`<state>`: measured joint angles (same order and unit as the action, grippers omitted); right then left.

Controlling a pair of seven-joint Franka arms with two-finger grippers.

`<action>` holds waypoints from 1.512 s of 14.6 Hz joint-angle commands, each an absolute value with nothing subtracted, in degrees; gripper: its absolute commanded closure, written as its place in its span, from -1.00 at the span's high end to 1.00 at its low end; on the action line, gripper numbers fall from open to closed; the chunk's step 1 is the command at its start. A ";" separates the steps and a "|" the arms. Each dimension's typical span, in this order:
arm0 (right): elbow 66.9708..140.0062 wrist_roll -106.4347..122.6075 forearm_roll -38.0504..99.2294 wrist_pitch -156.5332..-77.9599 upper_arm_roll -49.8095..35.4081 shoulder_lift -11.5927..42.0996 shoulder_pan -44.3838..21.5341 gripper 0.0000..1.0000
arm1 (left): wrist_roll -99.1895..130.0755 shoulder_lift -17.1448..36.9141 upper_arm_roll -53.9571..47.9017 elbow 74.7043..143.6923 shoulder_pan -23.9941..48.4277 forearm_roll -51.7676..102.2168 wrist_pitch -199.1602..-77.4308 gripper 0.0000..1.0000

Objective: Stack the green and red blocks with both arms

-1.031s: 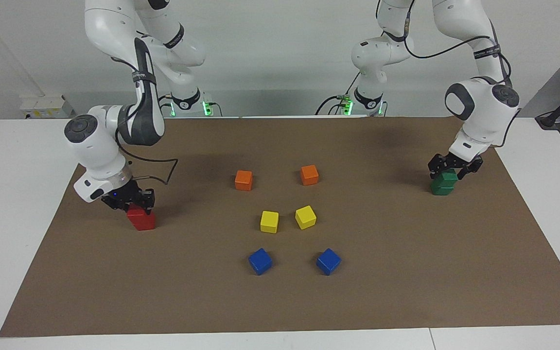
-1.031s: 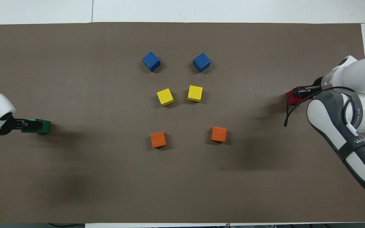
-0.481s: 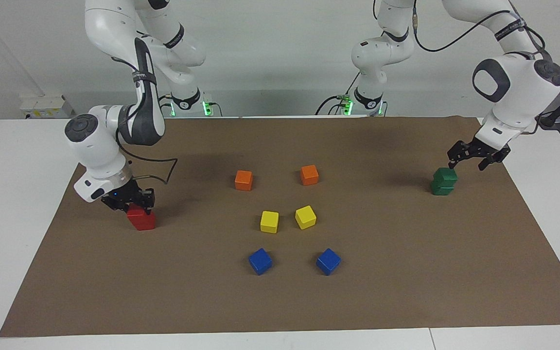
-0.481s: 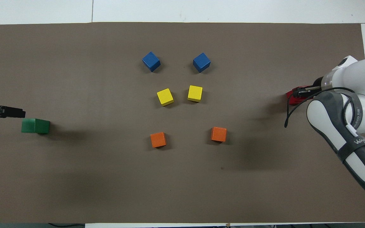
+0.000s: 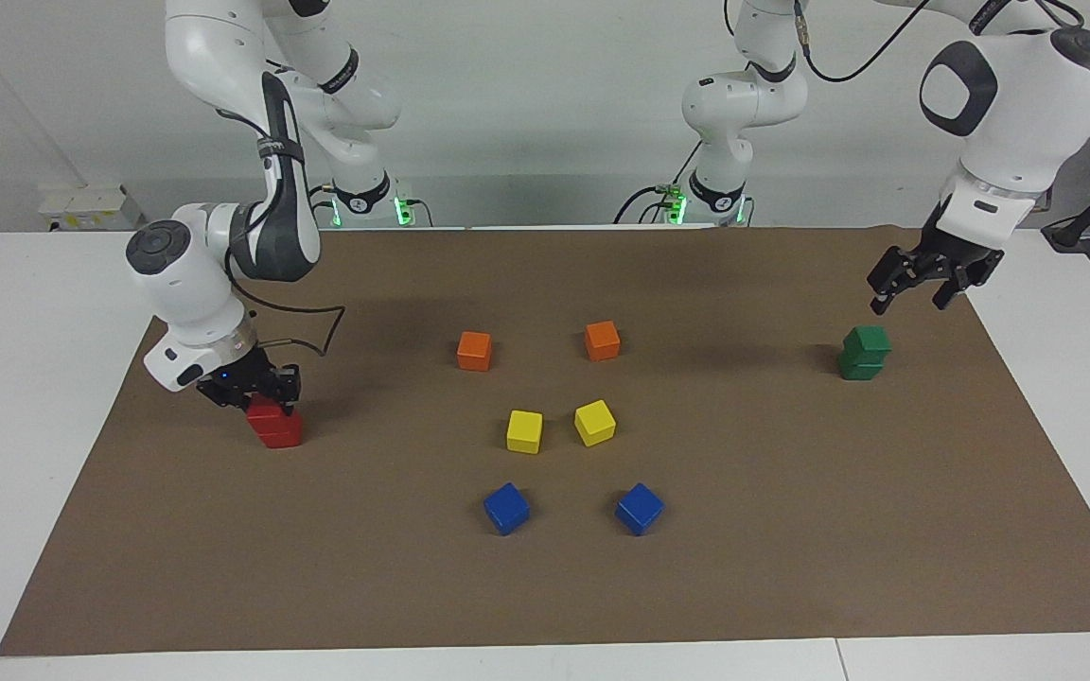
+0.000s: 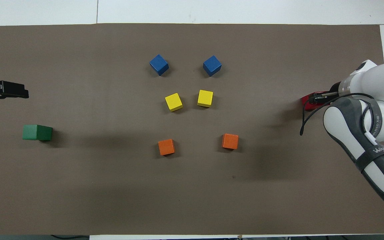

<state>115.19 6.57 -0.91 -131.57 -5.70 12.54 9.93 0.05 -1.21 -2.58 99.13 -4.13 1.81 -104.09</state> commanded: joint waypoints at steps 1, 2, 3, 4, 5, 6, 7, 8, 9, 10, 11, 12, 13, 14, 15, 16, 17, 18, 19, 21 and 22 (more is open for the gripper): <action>117.16 8.79 -0.09 -132.98 -5.89 11.34 10.55 -1.00 | 1.14 -0.96 -1.85 94.40 -3.25 1.67 -98.01 1.00; 117.16 8.70 -0.09 -132.98 -5.89 11.34 10.46 -1.00 | 1.06 -1.14 -1.85 94.31 -3.25 1.67 -97.04 1.00; 117.16 8.70 -0.09 -132.98 -5.89 11.34 10.46 -1.00 | 0.97 -1.23 -1.85 94.31 -3.25 1.67 -96.07 1.00; 117.07 8.70 -0.09 -133.07 -5.89 11.34 10.46 -1.00 | 0.97 -1.32 -1.85 94.31 -3.25 1.67 -95.37 1.00; 117.07 8.70 -0.09 -133.07 -5.89 11.42 10.46 -1.00 | 0.97 -1.58 -1.93 94.31 -3.25 1.76 -95.10 1.00; 116.98 8.70 -0.17 -133.33 -5.89 11.43 10.46 -1.00 | 0.88 -1.67 -1.85 94.31 -3.25 1.76 -95.10 1.00; 117.07 8.70 -0.18 -134.29 -5.89 11.43 10.46 -0.80 | 0.79 -1.67 -1.85 94.39 -3.25 1.67 -95.10 1.00; 117.16 8.70 -0.18 -134.56 -5.89 11.43 10.46 -0.10 | 0.79 -1.76 -1.85 94.39 -3.25 1.67 -95.01 1.00; 117.16 8.61 -0.18 -134.56 -5.89 11.43 10.37 0.30 | 0.79 -1.76 -1.85 94.39 -3.25 1.67 -95.10 1.00; 117.07 8.61 -0.18 -134.65 -5.89 11.43 10.37 0.51 | 0.79 -1.76 -1.93 94.39 -3.25 1.67 -95.01 1.00; 117.07 8.61 -0.18 -134.65 -5.89 11.43 10.37 0.63 | 0.79 -1.76 -1.85 94.39 -3.25 1.67 -95.01 1.00; 117.07 8.53 -0.18 -134.65 -5.89 11.43 10.37 0.66 | 0.79 -1.76 -1.93 94.39 -3.25 1.67 -95.01 1.00; 117.07 8.53 -0.18 -134.65 -5.89 11.43 10.37 0.73 | 0.79 -1.76 -1.93 94.39 -3.25 1.76 -95.01 1.00; 117.16 8.44 -0.18 -134.65 -5.89 11.43 10.37 0.85 | 0.79 -1.76 -1.85 94.39 -3.25 1.76 -95.01 1.00; 117.07 8.35 -0.18 -134.56 -5.89 11.43 10.37 1.00 | 0.79 -1.84 -1.85 94.39 -3.25 1.67 -95.01 1.00; 117.07 8.35 -0.18 -134.56 -5.89 11.43 10.37 1.00 | 0.88 -1.85 -1.85 94.39 -3.25 1.67 -95.10 1.00; 117.07 8.35 -0.18 -134.56 -5.89 11.43 10.46 1.00 | 0.88 -1.85 -1.85 94.39 -3.25 1.67 -95.10 1.00; 116.90 8.44 -0.18 -134.30 -5.89 11.43 10.55 1.00 | 0.88 -1.93 -1.85 94.39 -3.25 1.67 -95.01 1.00; 116.46 8.44 -0.18 -133.43 -5.89 11.51 10.63 1.00 | 0.88 -2.02 -1.85 94.39 -3.25 1.67 -94.84 1.00; 115.49 8.26 -0.18 -131.67 -5.98 10.99 10.64 1.00 | 0.88 -2.11 -1.76 94.31 -3.25 1.58 -90.64 1.00; 114.10 7.91 -0.18 -129.14 -5.89 10.03 10.11 1.00 | 0.88 -2.28 -1.76 94.31 -3.25 1.50 -89.14 1.00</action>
